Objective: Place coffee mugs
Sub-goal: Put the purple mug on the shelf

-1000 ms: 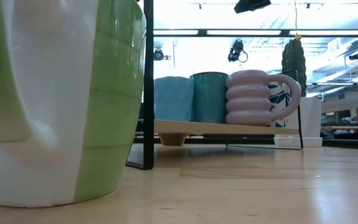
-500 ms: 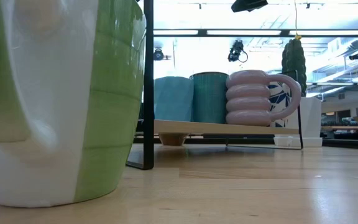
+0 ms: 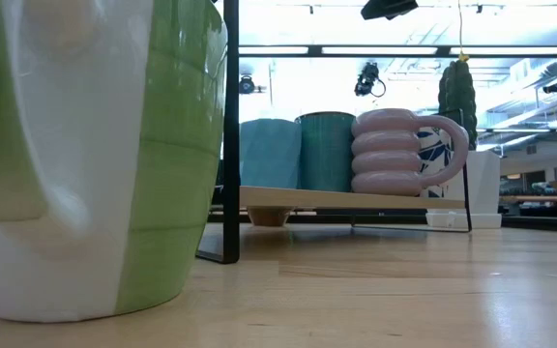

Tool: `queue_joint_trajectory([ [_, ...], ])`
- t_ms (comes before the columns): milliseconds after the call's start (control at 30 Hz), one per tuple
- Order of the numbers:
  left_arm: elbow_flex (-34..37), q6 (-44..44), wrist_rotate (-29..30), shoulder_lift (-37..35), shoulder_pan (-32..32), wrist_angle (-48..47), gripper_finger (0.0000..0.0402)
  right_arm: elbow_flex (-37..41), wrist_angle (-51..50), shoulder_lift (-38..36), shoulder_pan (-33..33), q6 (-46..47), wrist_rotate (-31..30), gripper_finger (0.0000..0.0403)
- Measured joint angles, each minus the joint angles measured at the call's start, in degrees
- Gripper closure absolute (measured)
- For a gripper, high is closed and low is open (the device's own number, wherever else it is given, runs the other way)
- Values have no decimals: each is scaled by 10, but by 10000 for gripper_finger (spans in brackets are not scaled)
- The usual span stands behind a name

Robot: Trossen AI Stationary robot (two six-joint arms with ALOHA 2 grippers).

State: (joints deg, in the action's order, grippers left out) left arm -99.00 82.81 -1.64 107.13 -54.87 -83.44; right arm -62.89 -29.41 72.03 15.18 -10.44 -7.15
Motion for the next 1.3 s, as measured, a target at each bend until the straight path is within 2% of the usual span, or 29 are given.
queue_joint_trajectory([
  [167,0,0,58,0,-22,-1,245,0,-3,0,0,4,0,235],
  [433,0,-24,74,11,-43,-7,177,0,-3,0,0,4,0,235],
  [567,0,-54,95,21,-52,-13,162,0,-3,0,0,4,1,235],
  [867,0,-159,96,72,-61,6,181,0,-3,0,0,2,11,235],
  [1100,1,-162,104,96,-65,-1,207,0,-3,0,0,2,11,235],
  [1300,1,-161,106,108,-63,5,253,0,-2,0,0,2,11,235],
])
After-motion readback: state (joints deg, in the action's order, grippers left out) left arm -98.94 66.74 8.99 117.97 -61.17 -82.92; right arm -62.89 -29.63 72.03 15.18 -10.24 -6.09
